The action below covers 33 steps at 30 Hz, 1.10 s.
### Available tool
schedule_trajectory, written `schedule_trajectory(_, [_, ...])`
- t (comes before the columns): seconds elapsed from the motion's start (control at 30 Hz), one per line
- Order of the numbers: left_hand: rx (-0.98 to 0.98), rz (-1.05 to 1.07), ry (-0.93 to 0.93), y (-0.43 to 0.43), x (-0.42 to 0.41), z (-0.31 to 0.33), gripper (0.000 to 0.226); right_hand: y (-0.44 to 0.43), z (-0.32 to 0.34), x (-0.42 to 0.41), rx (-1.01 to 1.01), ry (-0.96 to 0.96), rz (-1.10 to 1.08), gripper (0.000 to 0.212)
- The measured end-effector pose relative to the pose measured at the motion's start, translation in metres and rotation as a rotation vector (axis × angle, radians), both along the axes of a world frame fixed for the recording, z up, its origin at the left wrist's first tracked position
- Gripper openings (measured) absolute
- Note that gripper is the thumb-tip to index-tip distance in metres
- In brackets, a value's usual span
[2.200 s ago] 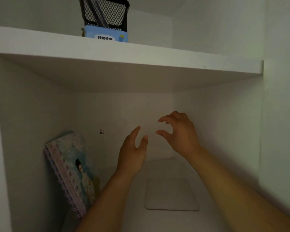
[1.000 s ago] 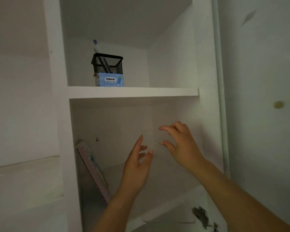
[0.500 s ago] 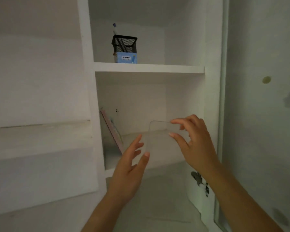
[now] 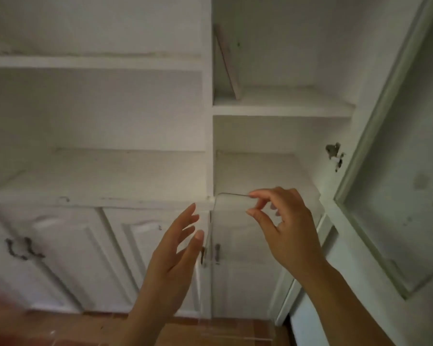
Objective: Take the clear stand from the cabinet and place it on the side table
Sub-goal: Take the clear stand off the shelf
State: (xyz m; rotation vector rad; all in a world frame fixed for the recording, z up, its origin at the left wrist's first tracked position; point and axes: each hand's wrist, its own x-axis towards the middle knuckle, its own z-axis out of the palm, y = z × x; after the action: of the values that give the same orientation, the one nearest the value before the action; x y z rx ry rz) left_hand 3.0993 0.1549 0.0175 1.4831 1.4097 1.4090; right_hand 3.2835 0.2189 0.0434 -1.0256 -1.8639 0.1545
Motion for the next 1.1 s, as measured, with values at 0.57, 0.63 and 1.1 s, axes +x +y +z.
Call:
schedule_trajectory(0.57, [-0.293, 0.478, 0.029, -0.23, -0.142, -0.075, 0.043, -0.158, -0.089, -0.191, -0.179, -0.188, 0.563, 0.015])
schedule_trajectory(0.63, [-0.311, 0.558, 0.021, -0.264, -0.174, -0.078, 0.043, -0.178, -0.094, -0.232, -0.186, -0.213, 0.635, 0.009])
schedule_trajectory(1.1, [-0.378, 1.154, 0.145, -0.535, -0.346, -0.066, 0.058, -0.386, -0.089, -0.524, 0.058, -0.102, 1.141, 0.013])
